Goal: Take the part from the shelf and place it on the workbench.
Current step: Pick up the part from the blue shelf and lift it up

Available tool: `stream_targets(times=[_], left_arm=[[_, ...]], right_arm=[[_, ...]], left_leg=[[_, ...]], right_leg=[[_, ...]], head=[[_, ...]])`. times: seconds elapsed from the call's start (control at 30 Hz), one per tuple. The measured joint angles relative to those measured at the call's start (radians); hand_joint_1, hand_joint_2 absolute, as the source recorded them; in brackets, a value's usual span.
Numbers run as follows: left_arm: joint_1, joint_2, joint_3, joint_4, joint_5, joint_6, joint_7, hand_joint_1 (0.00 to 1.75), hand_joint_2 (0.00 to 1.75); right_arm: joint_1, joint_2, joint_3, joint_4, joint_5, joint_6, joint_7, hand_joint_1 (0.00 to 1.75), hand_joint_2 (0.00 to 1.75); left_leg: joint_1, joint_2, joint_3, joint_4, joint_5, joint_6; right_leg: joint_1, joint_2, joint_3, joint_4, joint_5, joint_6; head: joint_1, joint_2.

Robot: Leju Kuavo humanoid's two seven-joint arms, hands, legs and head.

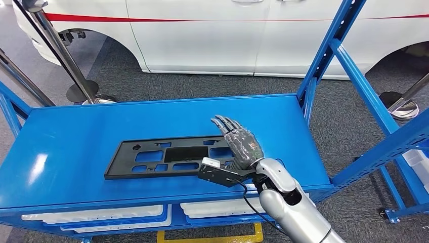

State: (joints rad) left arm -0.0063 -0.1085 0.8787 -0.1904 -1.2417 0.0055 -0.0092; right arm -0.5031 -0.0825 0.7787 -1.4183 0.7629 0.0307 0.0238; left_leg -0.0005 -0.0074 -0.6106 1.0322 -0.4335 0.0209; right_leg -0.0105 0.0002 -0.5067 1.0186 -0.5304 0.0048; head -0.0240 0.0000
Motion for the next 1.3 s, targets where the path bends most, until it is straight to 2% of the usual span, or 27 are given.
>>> stream_targets(times=[0.23,0.33,0.47,0.6,0.8,1.3], left_arm=[[0.001,0.002,0.005,0.000,0.001,0.000,-0.004,0.00,0.00],[0.001,0.002,0.009,0.000,0.004,0.000,-0.011,0.00,0.00],[0.001,0.002,0.012,0.000,0.004,-0.001,-0.021,0.00,0.00],[0.002,0.002,0.014,0.000,0.000,-0.001,-0.020,0.00,0.00],[0.003,0.002,0.022,0.000,-0.007,0.001,-0.017,0.00,0.00],[0.003,0.006,0.029,0.000,-0.018,-0.002,-0.018,0.00,0.00]], right_arm=[[0.012,-0.010,-0.004,-0.068,-0.132,0.030,-0.044,0.00,0.00],[0.028,-0.020,-0.009,-0.135,-0.229,0.047,-0.072,0.00,0.00],[0.040,-0.041,-0.012,-0.224,-0.278,0.062,-0.077,0.00,0.00],[0.072,-0.066,-0.013,-0.290,-0.259,0.057,-0.057,0.00,1.75],[0.157,-0.107,0.011,-0.342,-0.158,0.041,-0.016,0.00,1.75],[0.168,-0.123,0.050,-0.331,-0.134,0.046,-0.010,0.00,1.75]], left_leg=[[0.000,0.000,0.000,0.000,0.000,0.000],[0.000,0.000,0.000,0.000,0.000,0.000],[0.000,0.000,0.000,0.000,0.000,0.000],[0.000,0.000,0.000,0.000,0.000,0.000],[0.000,0.000,0.000,0.000,-0.001,0.000],[0.000,0.000,0.000,0.000,-0.001,0.000]], right_leg=[[0.000,0.000,0.000,0.000,0.000,0.000],[0.000,0.000,0.000,0.000,0.000,0.000],[0.000,0.000,0.000,0.000,0.000,0.000],[0.000,0.000,0.000,-0.001,0.000,0.000],[0.000,0.001,0.000,-0.001,0.000,0.000],[0.000,0.000,0.000,0.000,0.000,0.000]], head=[[0.000,0.000],[0.000,0.000],[0.000,0.000],[0.000,0.000],[0.000,0.000],[0.000,0.000]])
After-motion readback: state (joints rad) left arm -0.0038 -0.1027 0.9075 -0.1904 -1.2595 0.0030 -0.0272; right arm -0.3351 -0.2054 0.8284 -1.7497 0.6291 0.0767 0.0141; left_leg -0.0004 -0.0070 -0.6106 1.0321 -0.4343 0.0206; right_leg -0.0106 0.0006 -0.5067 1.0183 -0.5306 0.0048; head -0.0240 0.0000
